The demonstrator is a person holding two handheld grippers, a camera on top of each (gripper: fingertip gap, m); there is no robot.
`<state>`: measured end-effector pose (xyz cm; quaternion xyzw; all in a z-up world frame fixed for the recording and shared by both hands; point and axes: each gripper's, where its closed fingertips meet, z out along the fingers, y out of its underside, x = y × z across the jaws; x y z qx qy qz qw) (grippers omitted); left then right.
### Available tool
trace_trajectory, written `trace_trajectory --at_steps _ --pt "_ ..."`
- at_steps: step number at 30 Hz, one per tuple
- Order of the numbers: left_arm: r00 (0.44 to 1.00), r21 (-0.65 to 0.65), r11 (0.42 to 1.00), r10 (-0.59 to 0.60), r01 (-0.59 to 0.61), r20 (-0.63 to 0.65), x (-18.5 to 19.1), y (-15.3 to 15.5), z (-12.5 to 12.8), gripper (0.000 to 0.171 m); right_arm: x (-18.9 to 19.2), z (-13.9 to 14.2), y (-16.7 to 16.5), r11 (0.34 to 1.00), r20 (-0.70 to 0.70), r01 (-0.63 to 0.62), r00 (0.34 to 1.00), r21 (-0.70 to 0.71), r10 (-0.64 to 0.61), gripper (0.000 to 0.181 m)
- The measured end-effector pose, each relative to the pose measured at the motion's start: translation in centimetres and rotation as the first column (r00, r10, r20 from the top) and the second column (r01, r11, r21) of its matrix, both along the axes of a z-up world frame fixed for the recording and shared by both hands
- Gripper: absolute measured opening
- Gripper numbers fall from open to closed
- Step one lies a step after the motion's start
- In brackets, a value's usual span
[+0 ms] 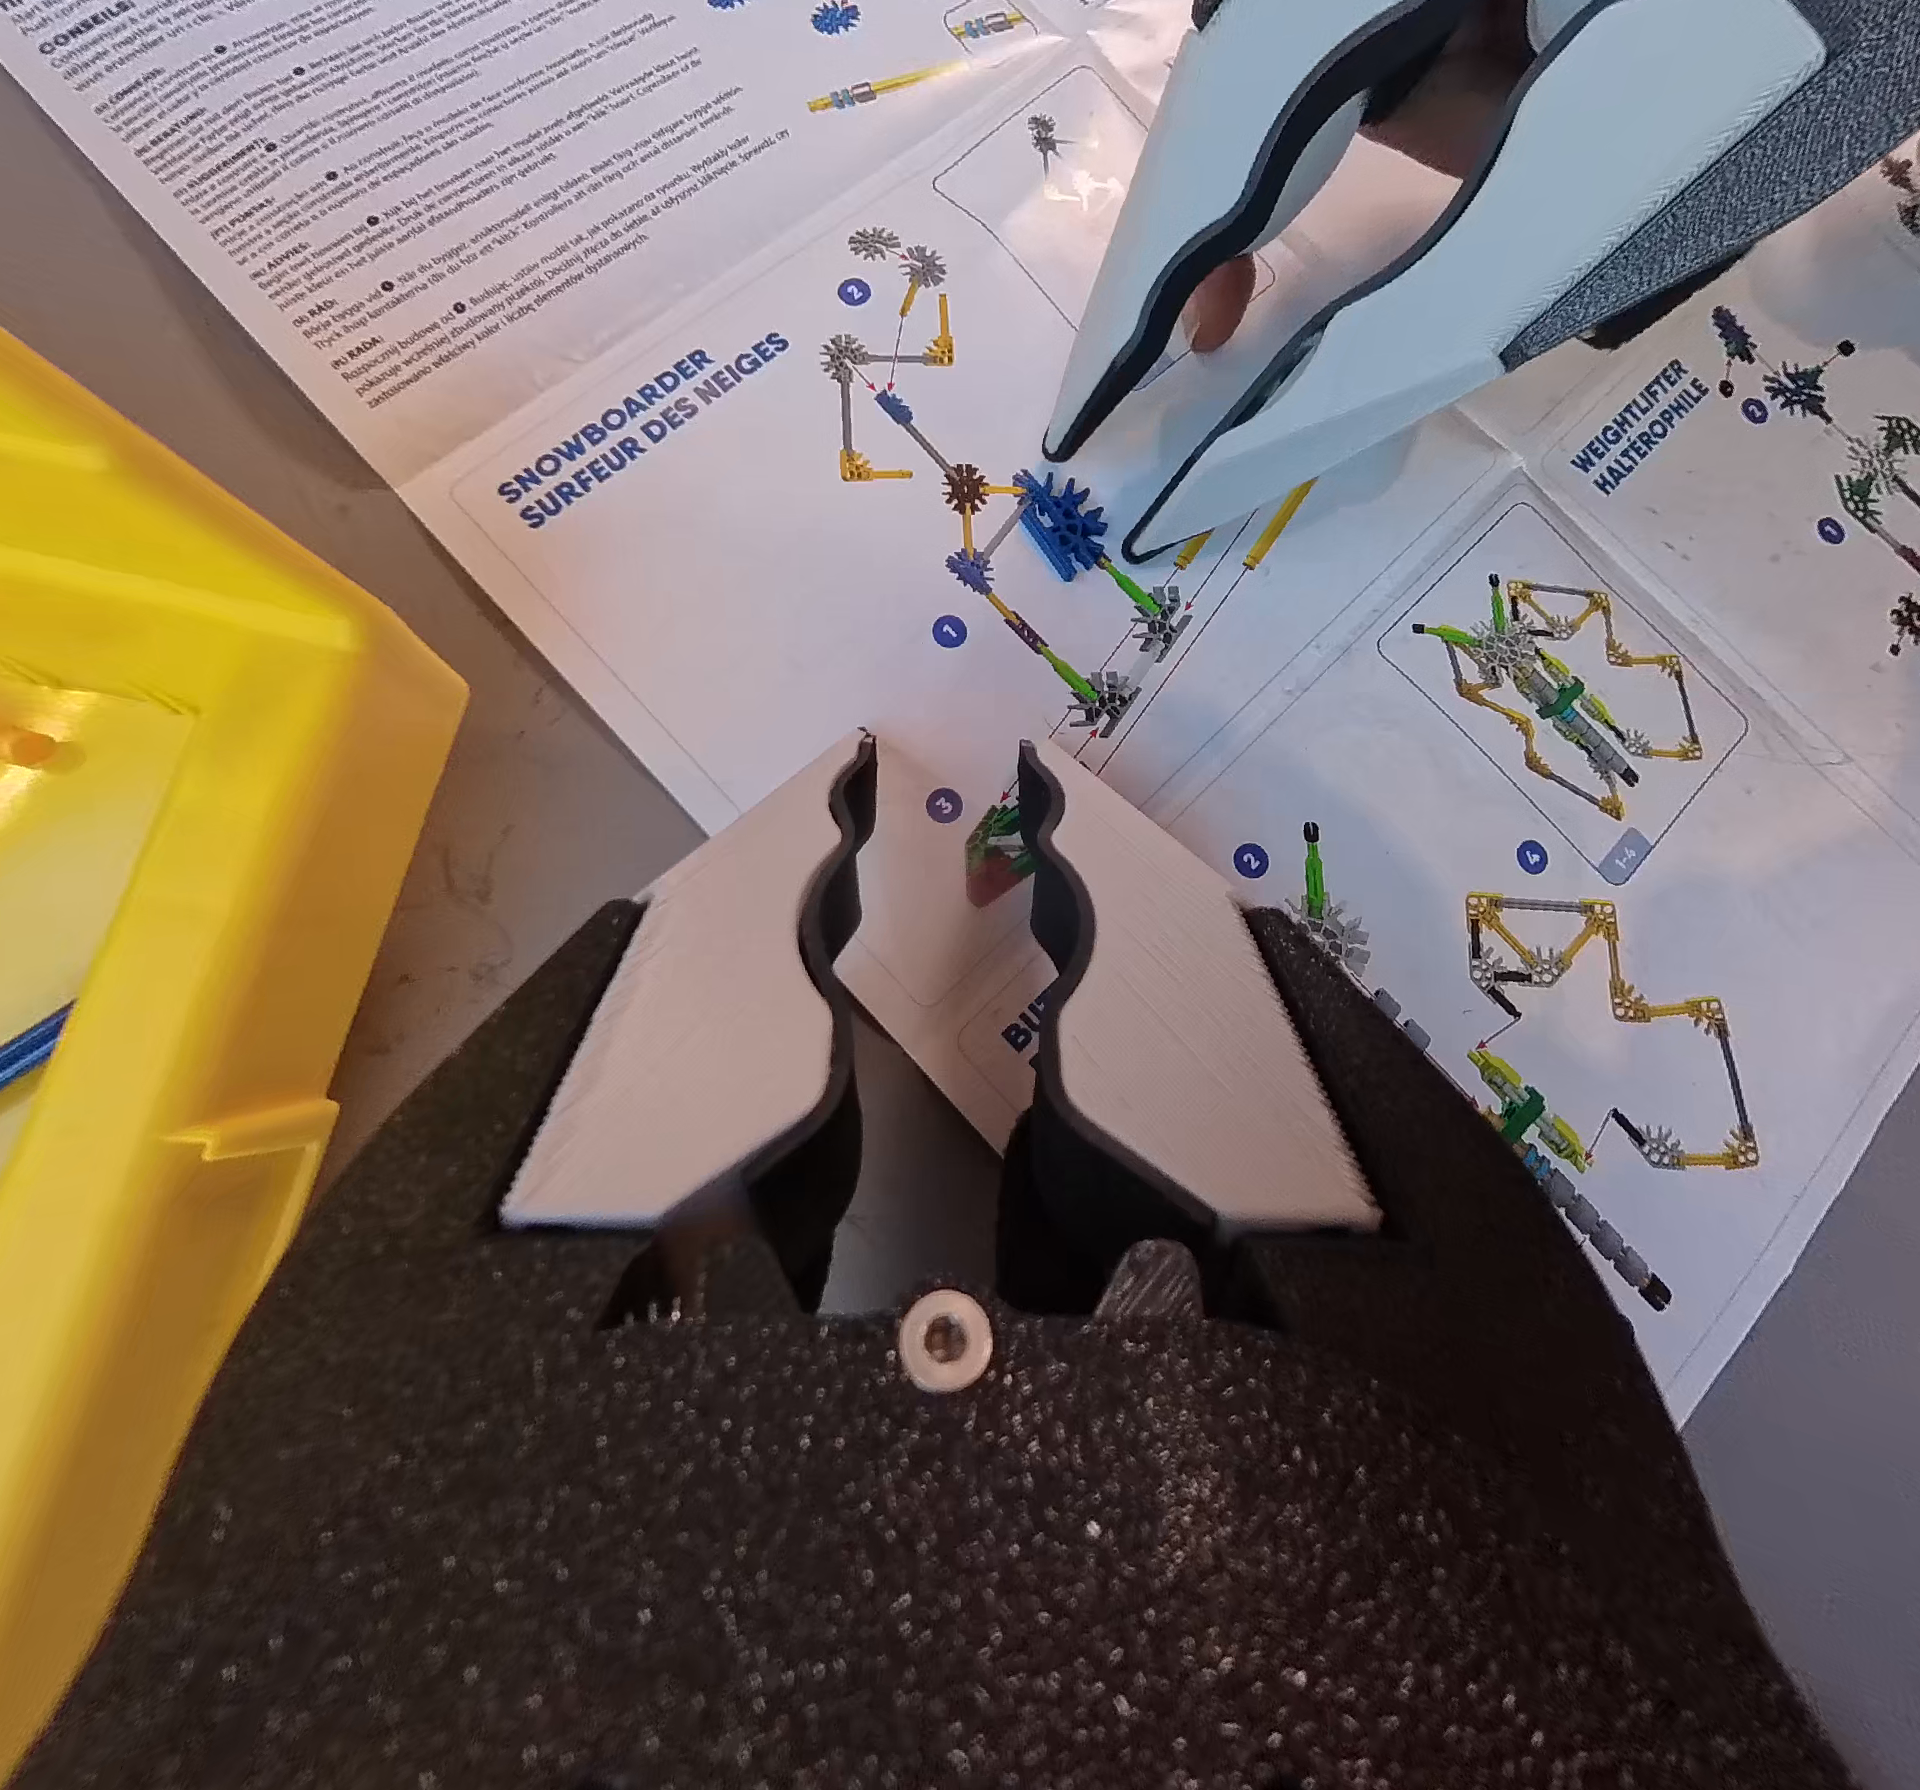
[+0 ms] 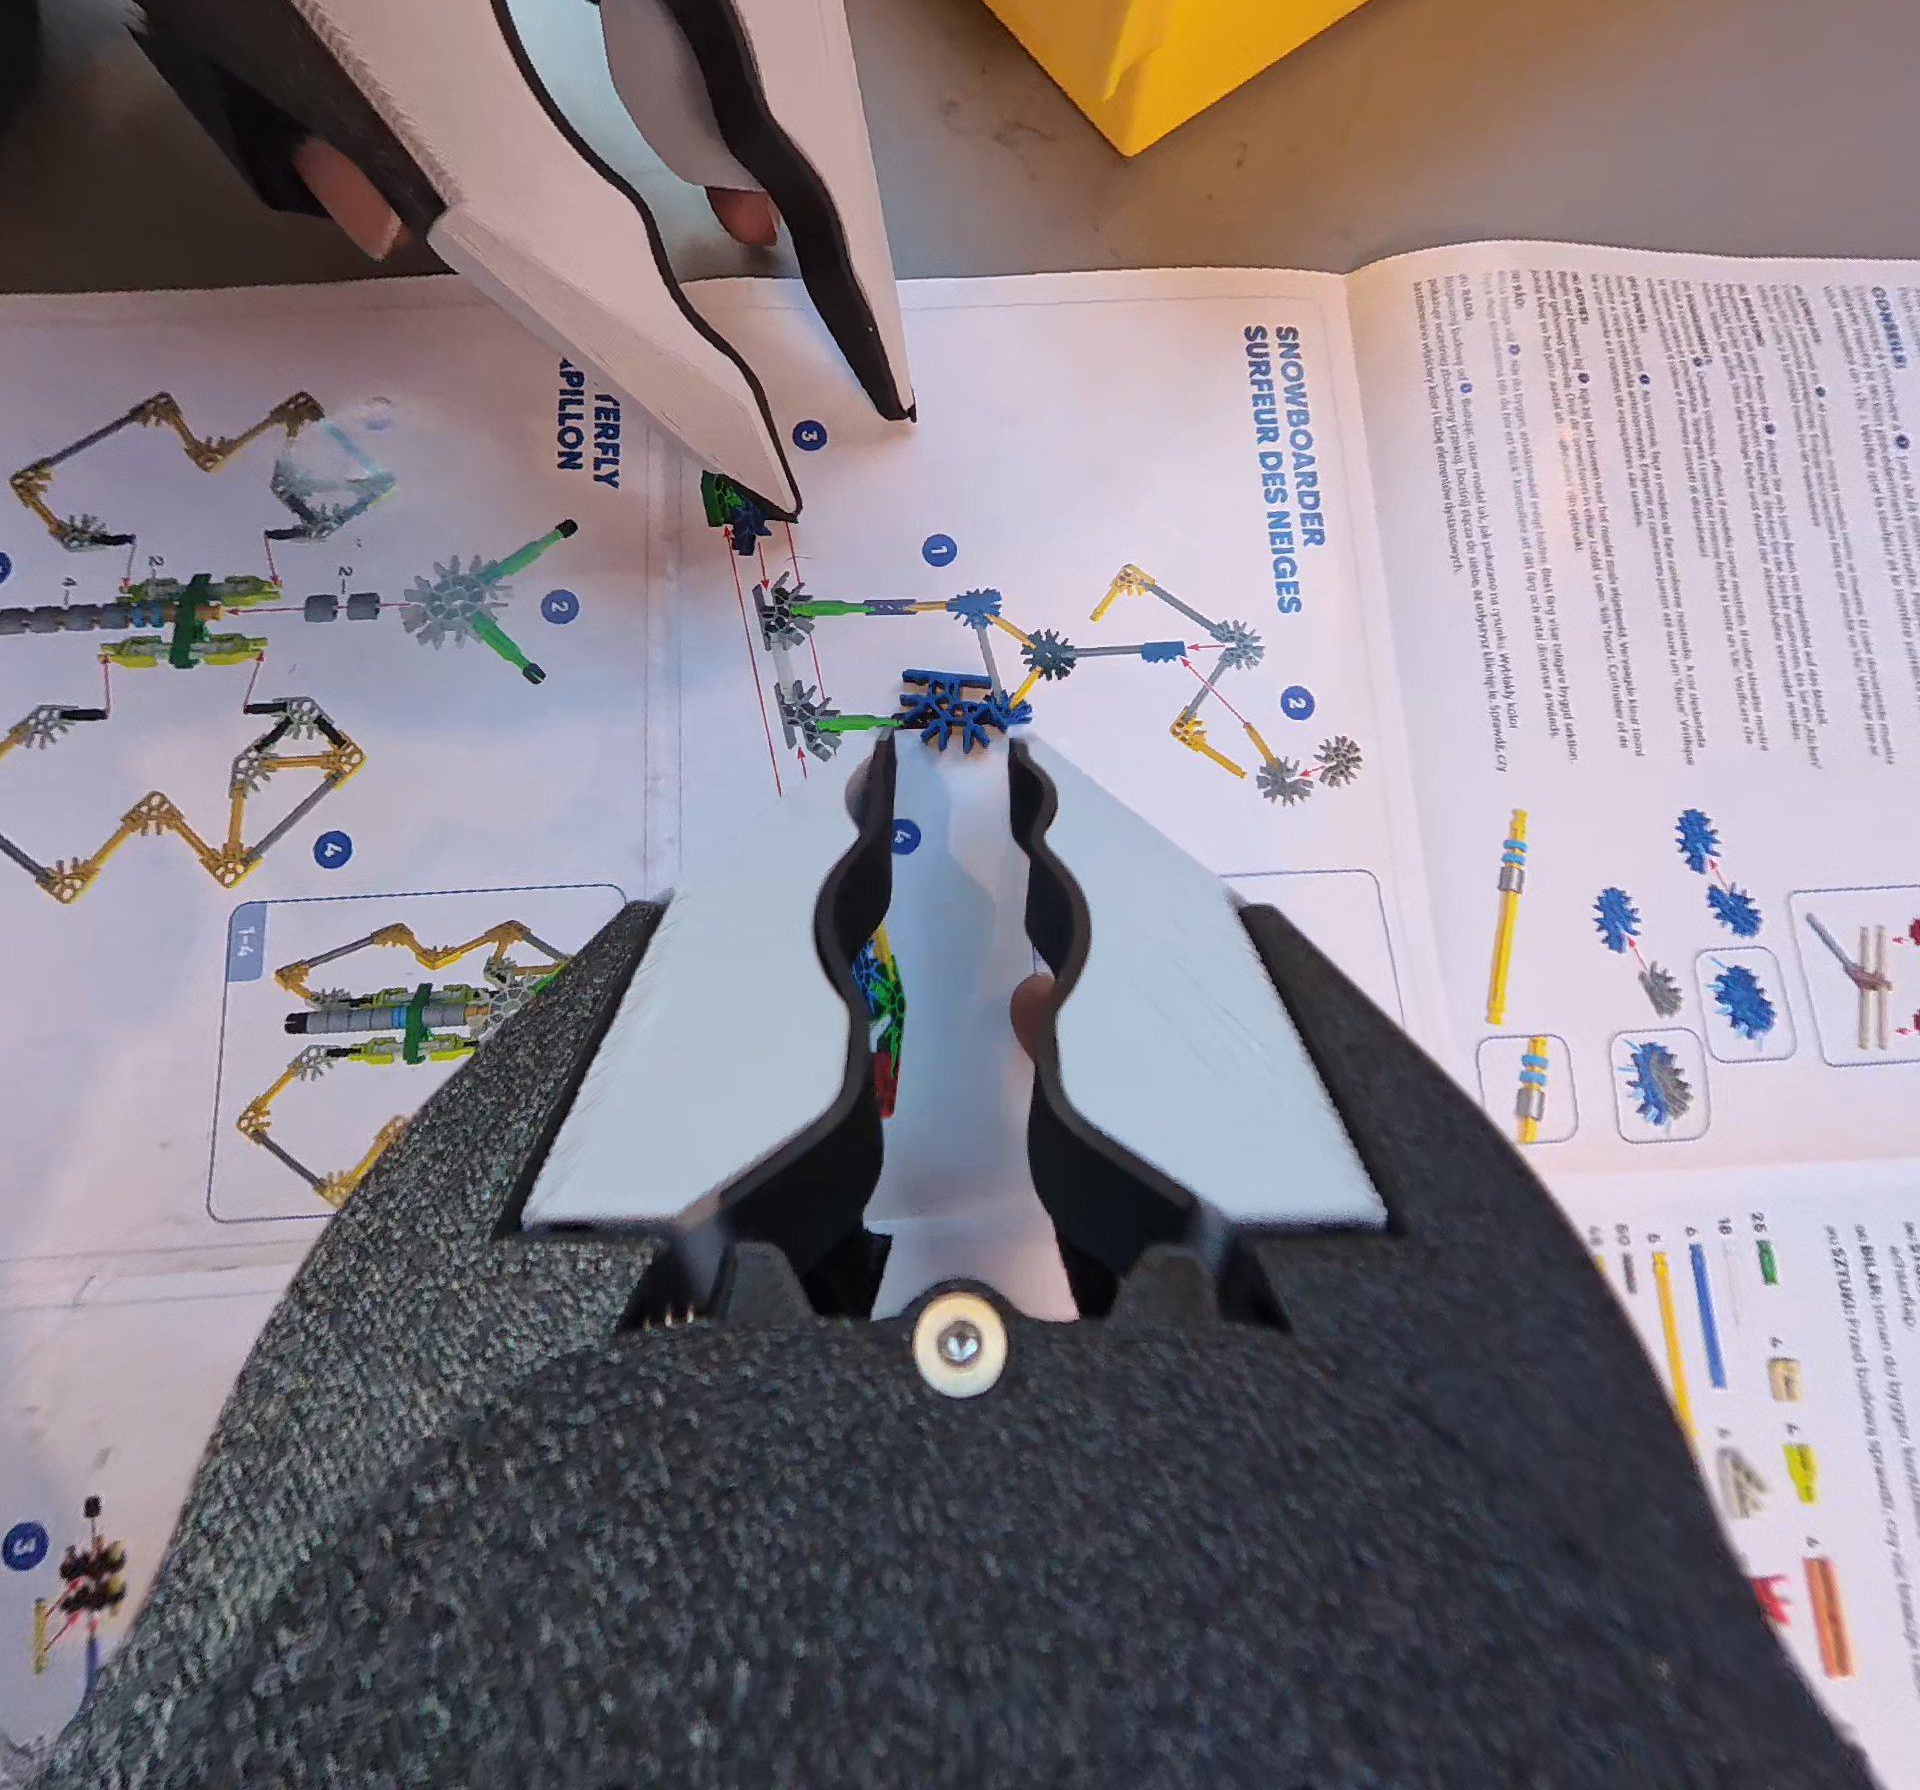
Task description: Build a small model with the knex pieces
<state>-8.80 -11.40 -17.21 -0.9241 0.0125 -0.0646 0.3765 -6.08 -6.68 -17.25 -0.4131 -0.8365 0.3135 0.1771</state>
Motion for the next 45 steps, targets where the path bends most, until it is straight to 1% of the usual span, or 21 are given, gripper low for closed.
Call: trace_trajectory --at_steps 4,10,14,19,24,33,39,43,45 --pt "1.000 -0.001 1.000 -0.001 0.001 -0.004 0.0 0.0 0.0 0.027 -0.1 0.0 -0.1 1.000 0.028 -0.019 0.999 -0.008 0.019 0.020" --pt "1.000 0.000 1.000 -0.001 0.001 -0.002 0.0 0.0 0.0 0.027 -0.4 -0.1 -0.2 0.998 0.035 -0.058 0.998 0.003 0.058 0.017" --pt "1.000 0.000 1.000 -0.001 0.001 0.000 0.0 0.0 0.0 0.027 -0.3 -0.1 -0.2 0.998 0.034 -0.060 0.998 -0.013 0.060 0.015" --pt "1.000 0.003 1.000 -0.005 0.005 -0.003 0.1 0.0 0.1 0.027 0.2 0.3 -0.2 0.992 0.060 -0.038 0.997 -0.117 0.046 0.014" --pt "1.000 0.031 0.999 -0.025 0.026 -0.014 0.3 0.2 0.6 0.027 0.6 0.8 0.0 0.971 0.086 0.004 0.996 -0.238 0.017 0.014" --pt "0.998 0.058 0.997 -0.058 0.059 -0.020 0.8 0.4 0.9 0.027 0.7 1.8 -0.4 0.912 0.120 0.045 0.993 -0.407 0.005 0.015" --pt "0.996 0.130 0.987 -0.093 0.094 -0.015 1.6 0.8 2.2 0.027 0.8 2.2 -0.9 0.890 0.125 0.041 0.992 -0.455 0.019 0.015" --pt "0.990 0.200 0.969 -0.138 0.143 -0.038 2.5 1.1 3.4 0.027 1.0 2.8 -1.8 0.850 0.132 0.026 0.990 -0.526 0.052 0.015" --pt "0.983 0.242 0.953 -0.170 0.180 -0.063 3.2 1.3 4.1 0.027 1.3 3.6 -2.6 0.799 0.146 0.017 0.985 -0.602 0.089 0.015"
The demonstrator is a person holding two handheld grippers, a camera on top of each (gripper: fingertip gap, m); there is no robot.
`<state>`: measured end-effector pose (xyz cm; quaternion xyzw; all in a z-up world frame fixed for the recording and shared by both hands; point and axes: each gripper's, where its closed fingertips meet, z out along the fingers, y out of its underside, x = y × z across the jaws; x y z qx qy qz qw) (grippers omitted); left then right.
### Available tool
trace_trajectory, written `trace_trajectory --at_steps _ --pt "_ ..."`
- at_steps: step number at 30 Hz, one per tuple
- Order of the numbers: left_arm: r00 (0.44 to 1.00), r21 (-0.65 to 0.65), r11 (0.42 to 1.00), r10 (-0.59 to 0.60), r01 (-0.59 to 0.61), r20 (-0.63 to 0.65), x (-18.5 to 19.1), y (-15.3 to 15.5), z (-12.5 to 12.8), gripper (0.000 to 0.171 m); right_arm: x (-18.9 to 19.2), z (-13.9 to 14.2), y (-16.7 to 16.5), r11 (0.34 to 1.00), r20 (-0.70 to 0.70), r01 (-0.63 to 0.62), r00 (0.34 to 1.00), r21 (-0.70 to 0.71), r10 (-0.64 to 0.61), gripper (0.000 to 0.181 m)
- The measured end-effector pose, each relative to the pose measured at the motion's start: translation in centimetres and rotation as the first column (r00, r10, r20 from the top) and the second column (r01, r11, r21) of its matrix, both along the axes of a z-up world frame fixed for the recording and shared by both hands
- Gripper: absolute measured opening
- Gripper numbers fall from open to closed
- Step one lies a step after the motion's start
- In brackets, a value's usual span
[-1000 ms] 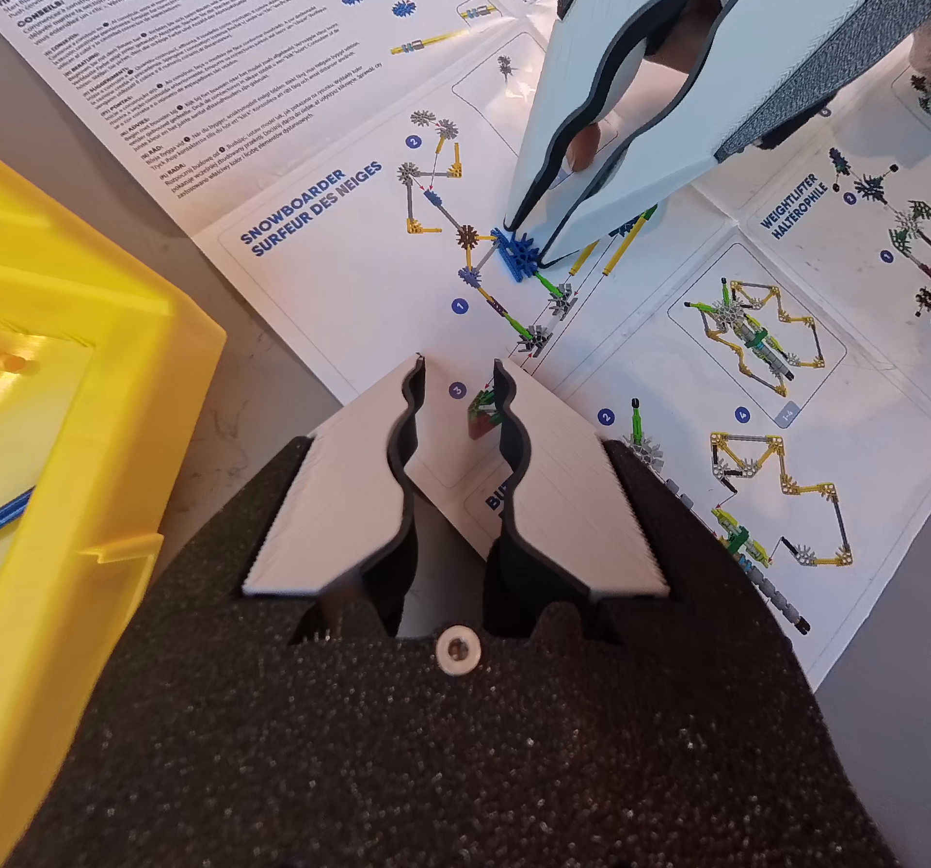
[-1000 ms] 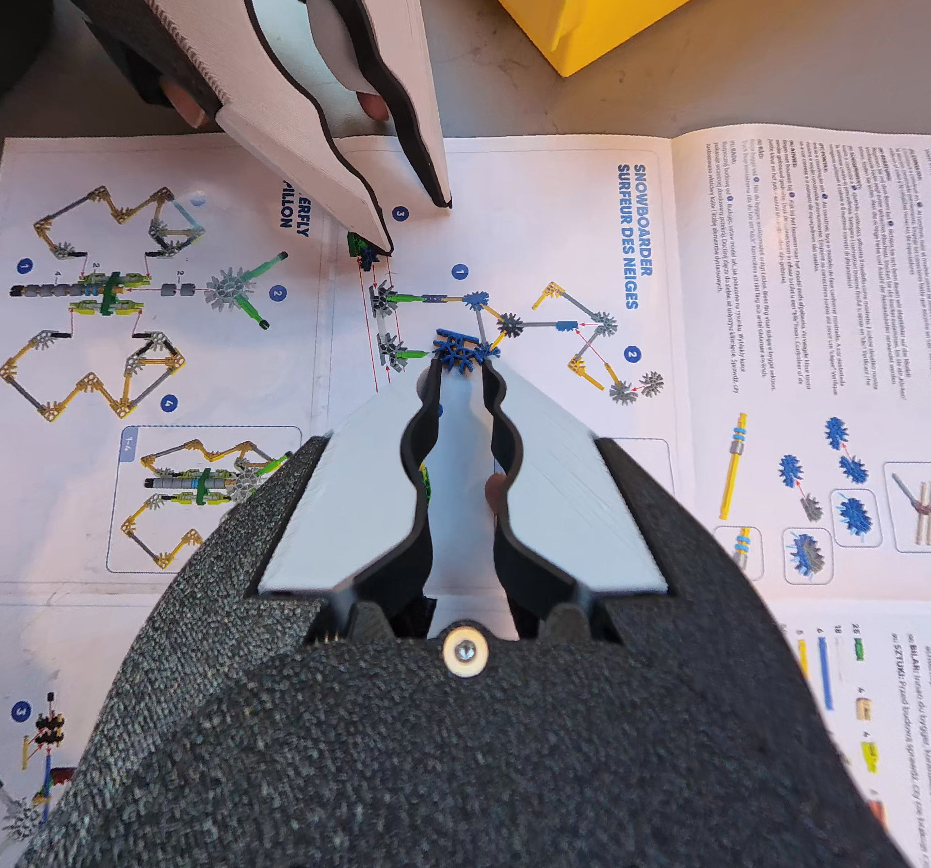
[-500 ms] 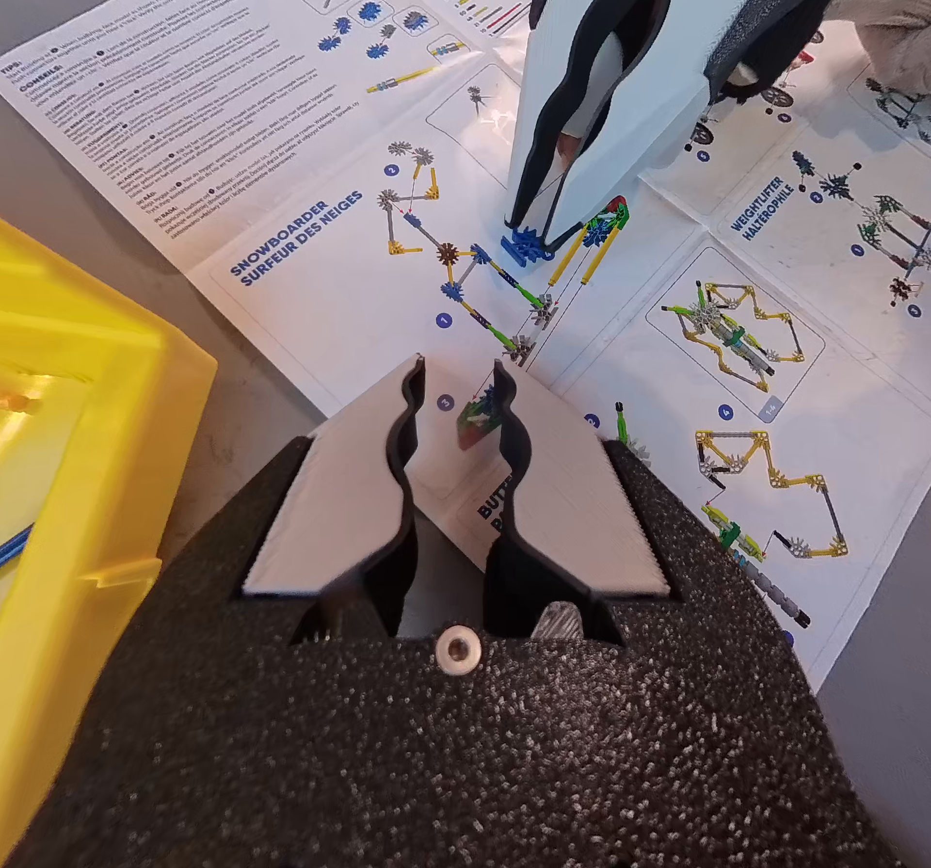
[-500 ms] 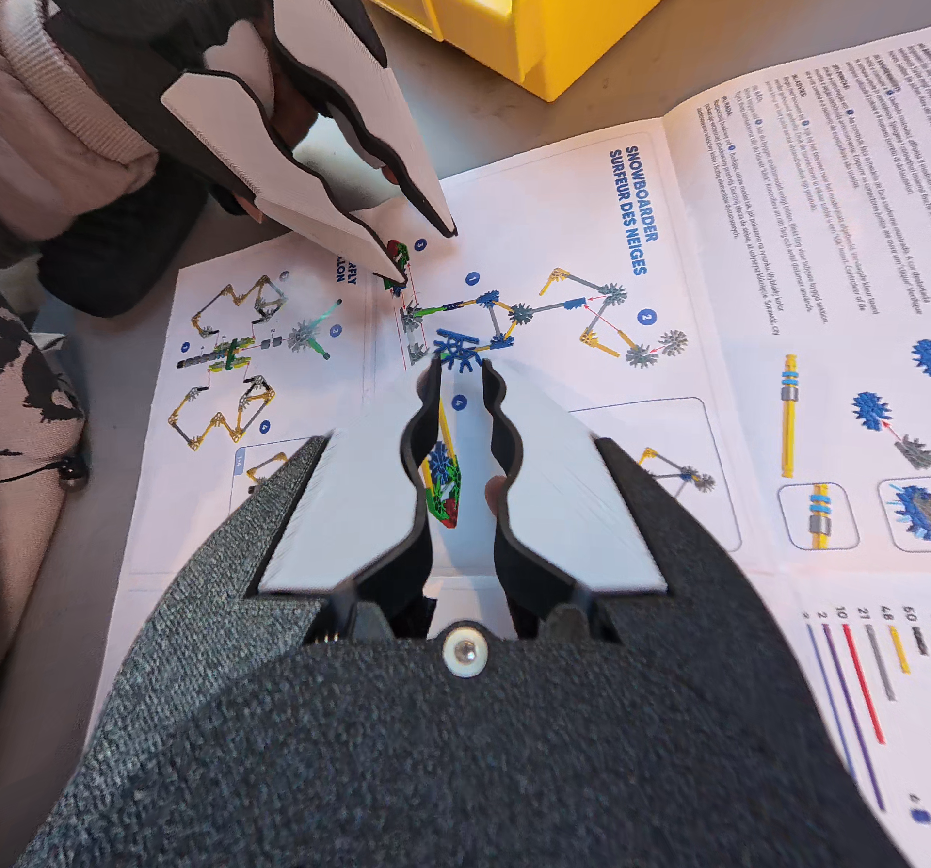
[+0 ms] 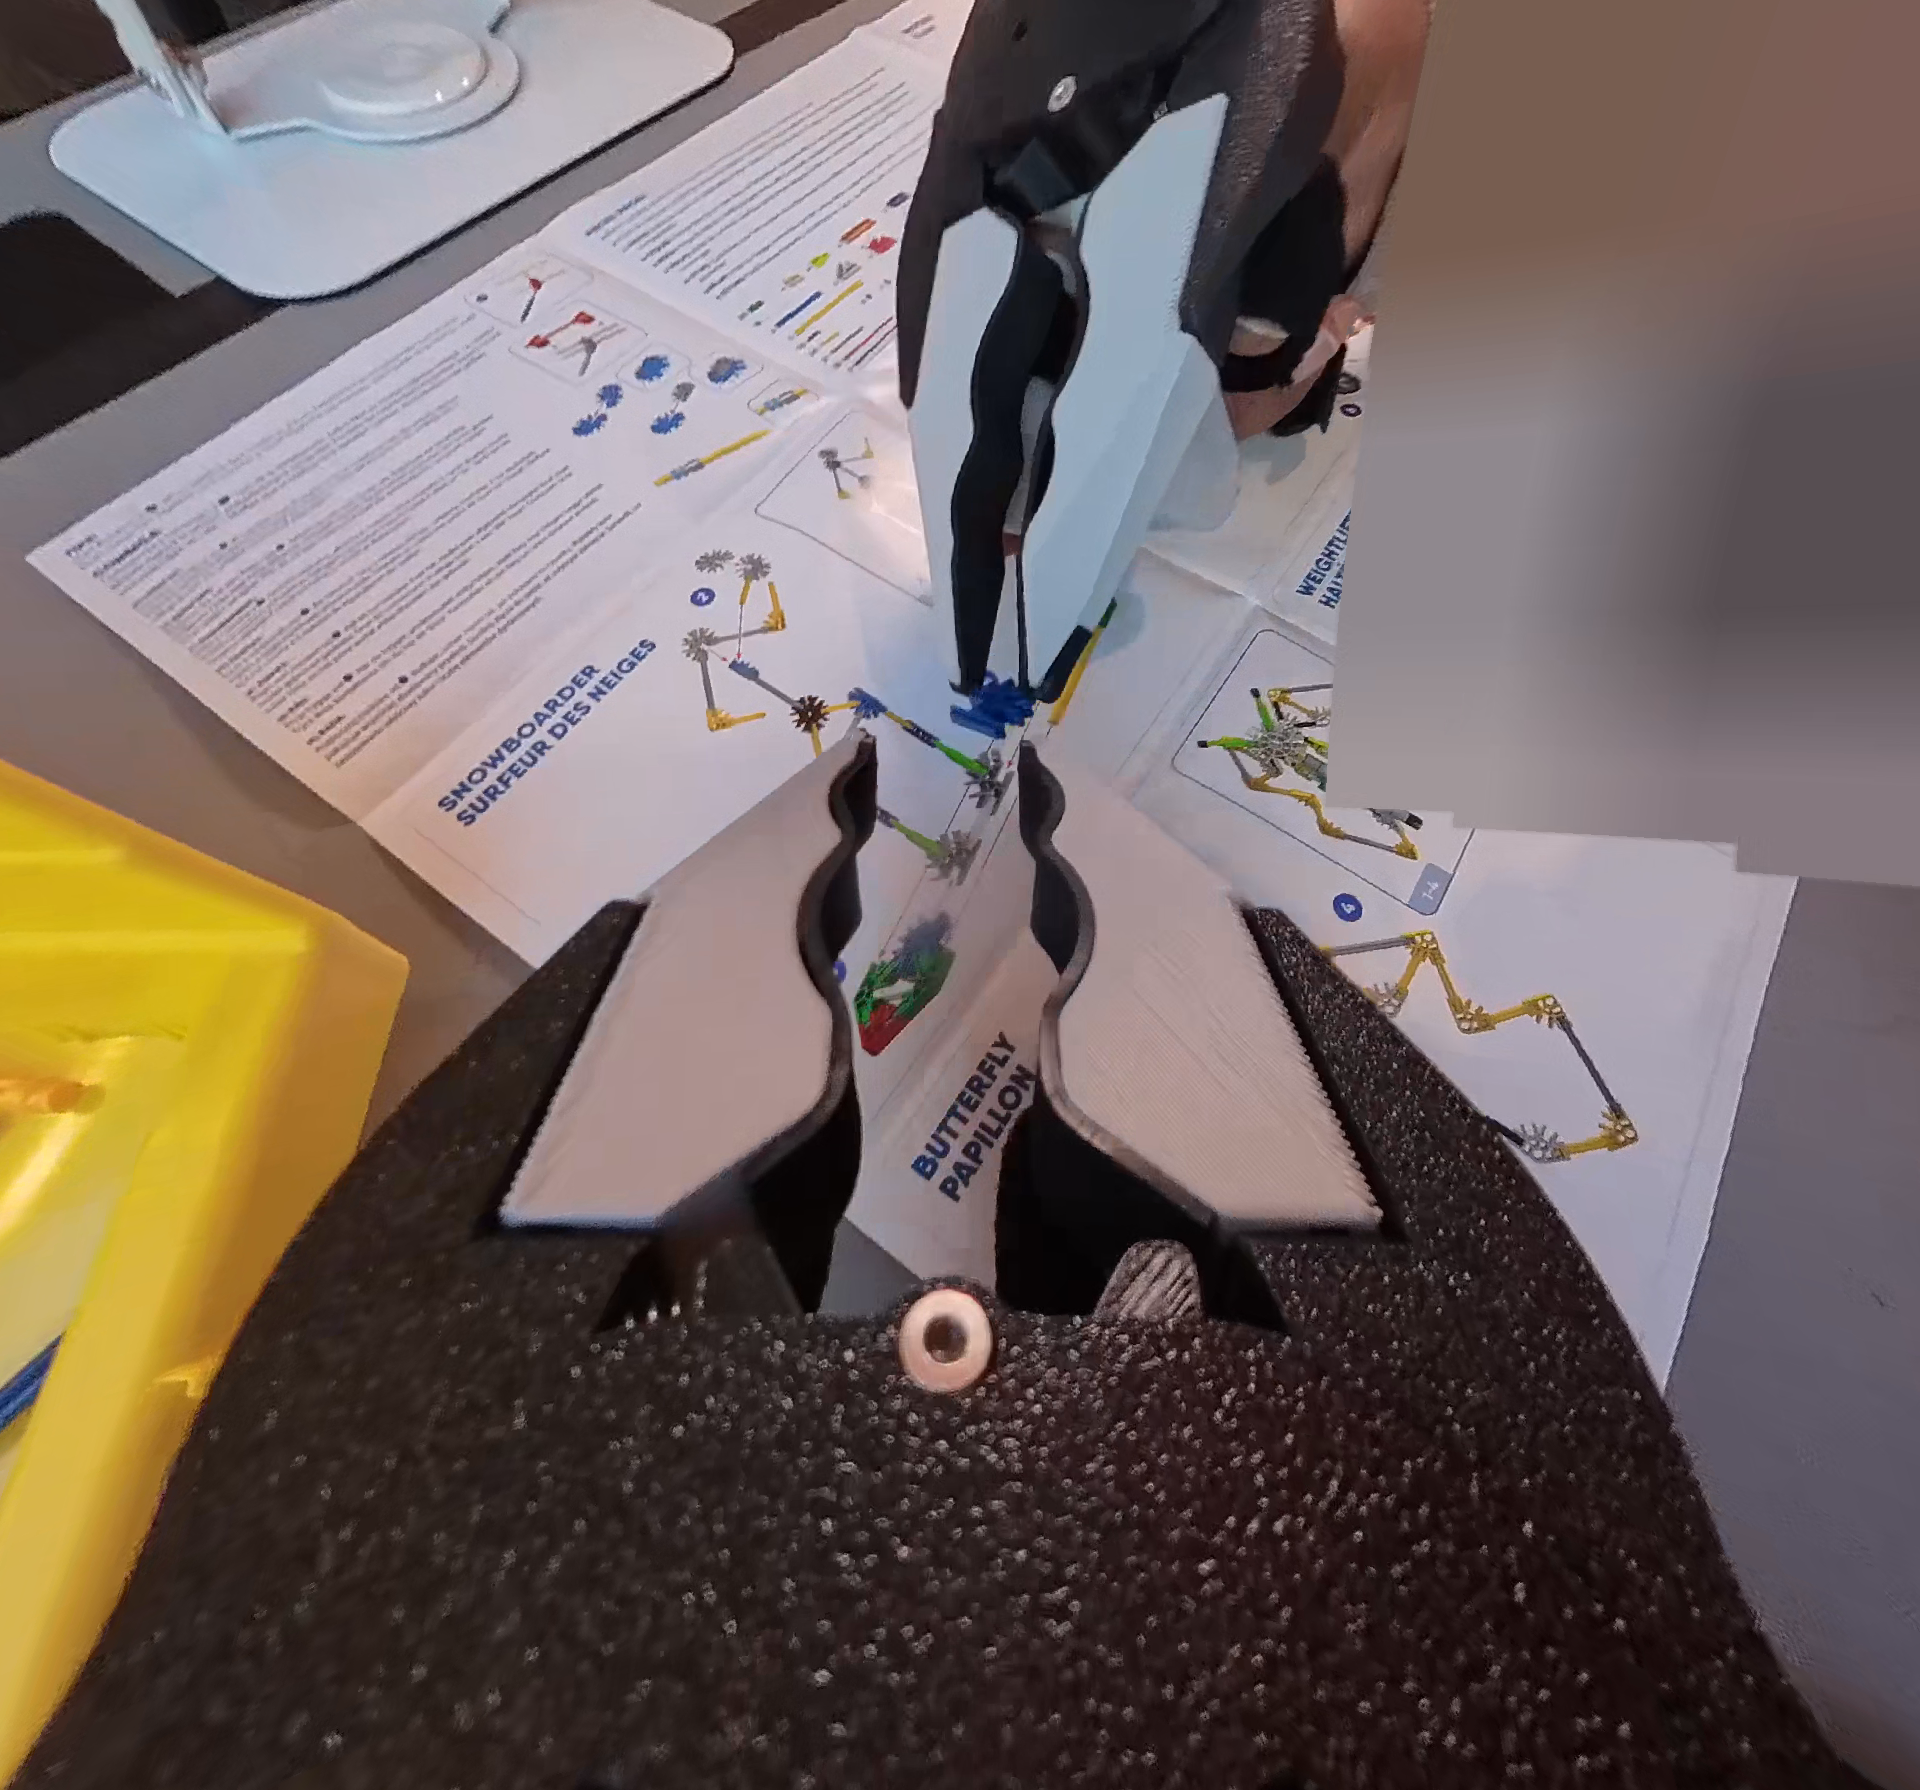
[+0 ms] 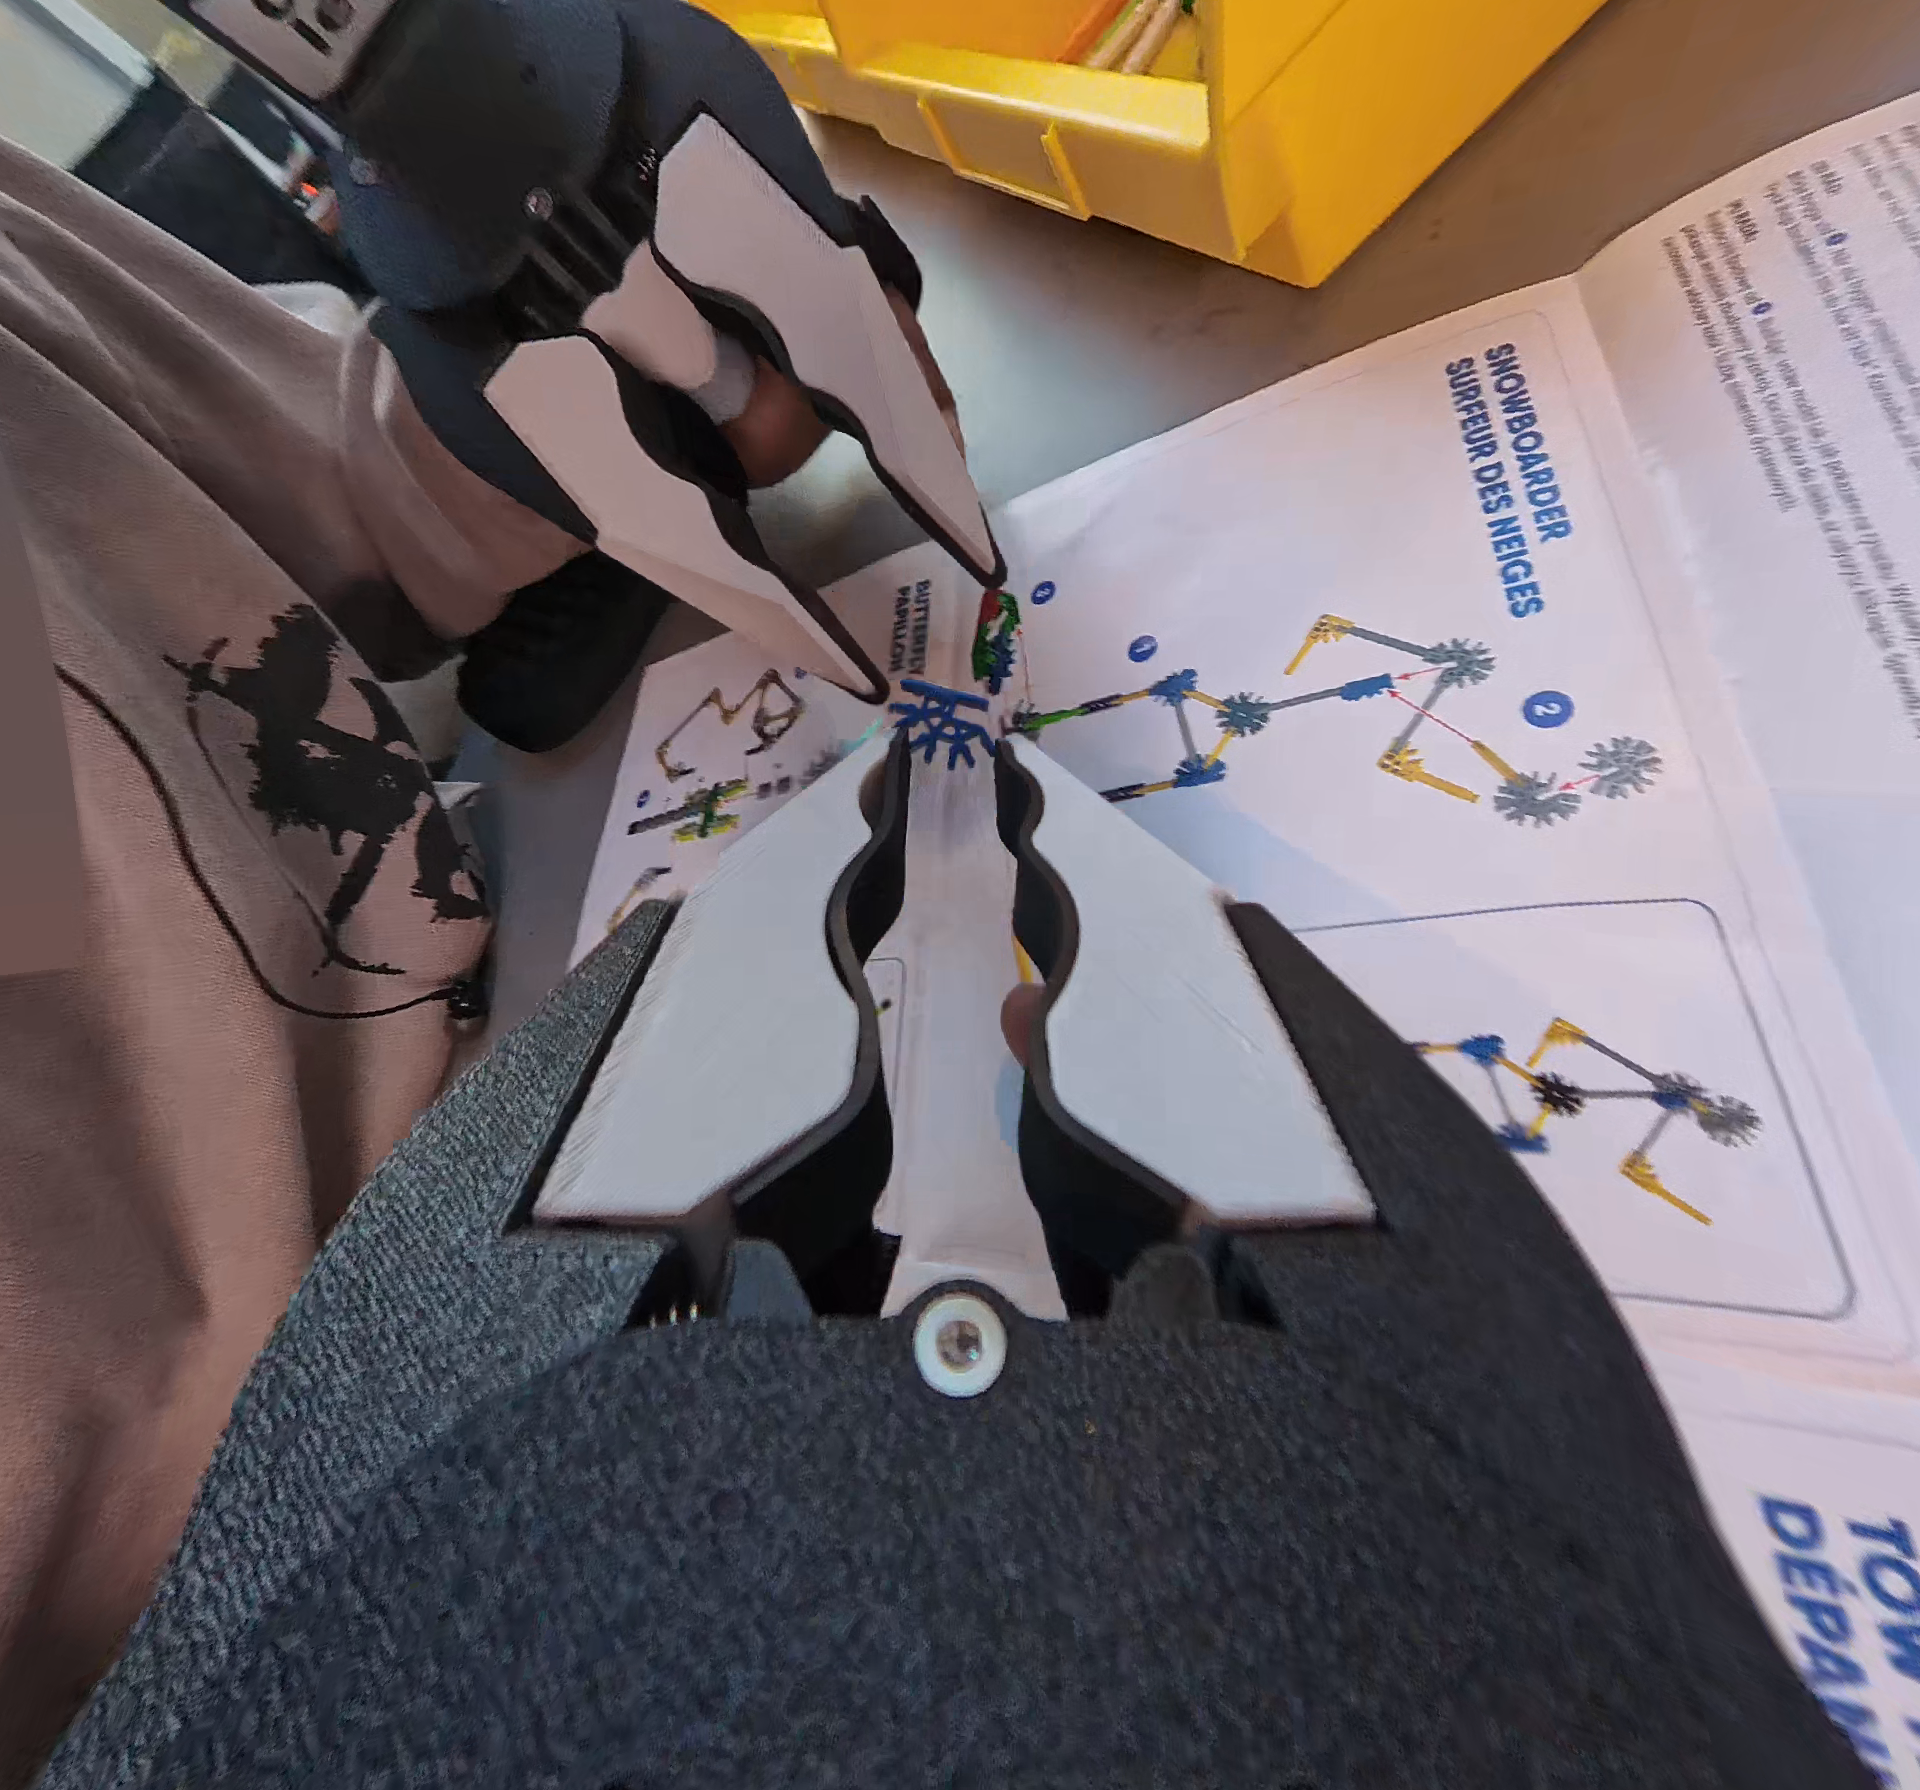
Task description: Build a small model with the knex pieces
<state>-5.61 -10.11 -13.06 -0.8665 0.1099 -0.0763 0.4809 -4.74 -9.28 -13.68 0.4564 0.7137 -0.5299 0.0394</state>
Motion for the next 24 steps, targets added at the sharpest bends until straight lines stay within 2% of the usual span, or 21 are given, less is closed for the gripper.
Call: trace_trajectory --at_steps 3,6,10,12,14,16,18,21,24 --pt "0.998 0.069 0.996 -0.061 0.062 -0.011 1.2 0.1 1.1 0.024 0.4 1.2 -1.0 0.989 0.029 -0.028 0.999 -0.148 0.033 0.015" --pt "0.992 0.117 0.985 -0.122 0.125 -0.029 2.3 -0.1 1.9 0.019 1.2 3.0 -1.7 0.945 0.050 -0.077 0.994 -0.316 0.098 0.015" --pt "0.987 0.185 0.969 -0.154 0.161 -0.050 2.9 -0.3 3.0 0.009 1.7 4.1 -1.9 0.894 0.077 -0.090 0.988 -0.438 0.136 0.015" --pt "0.987 0.189 0.969 -0.159 0.157 -0.008 3.0 -0.3 3.4 0.007 1.8 4.6 -1.8 0.874 0.080 -0.087 0.987 -0.479 0.142 0.015" --pt "0.984 0.177 0.974 -0.156 0.139 0.082 2.9 -0.3 3.6 0.004 1.5 5.1 -1.3 0.858 0.074 -0.064 0.990 -0.509 0.118 0.007" --pt "0.962 0.155 0.983 -0.137 0.102 0.237 2.6 -0.2 3.9 0.003 0.6 5.3 -0.4 0.884 0.023 -0.018 0.999 -0.468 0.032 0.009" --pt "0.903 0.118 0.991 -0.113 0.070 0.414 2.3 -0.2 4.0 0.003 0.6 5.6 -0.1 0.935 -0.082 -0.018 0.997 -0.355 -0.012 0.013" --pt "0.790 0.069 0.996 -0.088 0.058 0.607 2.0 -0.3 4.1 0.004 0.7 5.7 -0.1 0.993 -0.252 0.003 0.967 -0.115 -0.032 0.015" --pt "0.656 0.036 0.996 -0.077 0.076 0.751 2.3 -0.4 4.3 0.003 1.0 5.4 -0.4 0.993 -0.391 0.039 0.921 0.107 0.006 0.018"
